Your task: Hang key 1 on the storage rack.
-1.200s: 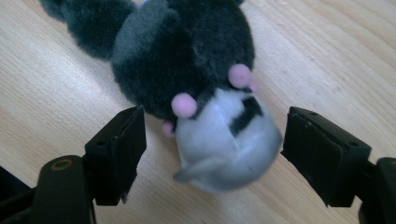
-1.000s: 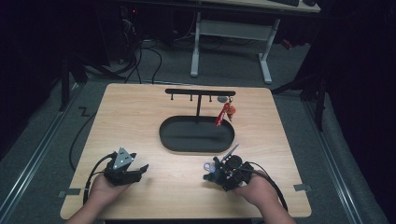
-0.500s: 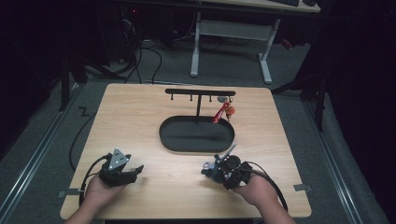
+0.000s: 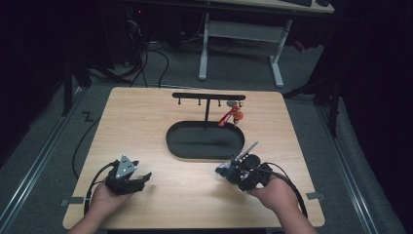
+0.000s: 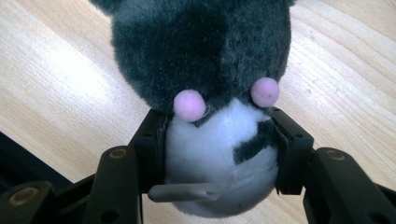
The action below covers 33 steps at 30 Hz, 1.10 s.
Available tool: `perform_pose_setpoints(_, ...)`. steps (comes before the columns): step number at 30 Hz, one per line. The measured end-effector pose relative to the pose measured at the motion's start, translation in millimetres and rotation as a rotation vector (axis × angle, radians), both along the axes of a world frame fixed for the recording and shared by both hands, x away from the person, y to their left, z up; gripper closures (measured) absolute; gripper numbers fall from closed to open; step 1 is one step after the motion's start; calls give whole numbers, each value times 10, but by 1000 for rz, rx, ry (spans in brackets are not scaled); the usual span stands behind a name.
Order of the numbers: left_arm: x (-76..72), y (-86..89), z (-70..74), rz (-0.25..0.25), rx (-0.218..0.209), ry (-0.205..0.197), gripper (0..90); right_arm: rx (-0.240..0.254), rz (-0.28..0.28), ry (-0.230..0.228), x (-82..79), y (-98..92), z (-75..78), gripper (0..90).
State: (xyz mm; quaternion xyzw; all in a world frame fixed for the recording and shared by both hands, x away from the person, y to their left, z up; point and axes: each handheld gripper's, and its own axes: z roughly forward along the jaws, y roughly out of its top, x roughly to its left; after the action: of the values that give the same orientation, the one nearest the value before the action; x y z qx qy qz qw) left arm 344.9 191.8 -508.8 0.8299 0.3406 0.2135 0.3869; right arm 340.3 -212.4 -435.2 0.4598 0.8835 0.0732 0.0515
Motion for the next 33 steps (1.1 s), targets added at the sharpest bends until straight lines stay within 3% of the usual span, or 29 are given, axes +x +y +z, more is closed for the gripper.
perform_pose_setpoints(4, -17, -10, -32, -24, 26, -7, 289, 4, -12, 3, 31, -22, 33, 483)
perform_pose_setpoints(9, -52, -22, -29, -36, 26, -21, 275, 4, -31, 3, 63, -27, 102, 483)
perform_pose_setpoints(19, -56, 16, -39, -5, 39, -31, 199, 17, -24, -6, 209, 4, 326, 483)
perform_pose_setpoints(28, -101, 26, -44, -16, 44, -37, 181, 37, -69, -14, 347, 19, 501, 482)
perform_pose_setpoints(33, -78, 23, -49, -20, 55, -30, 180, 40, -58, -20, 473, 13, 652, 482)
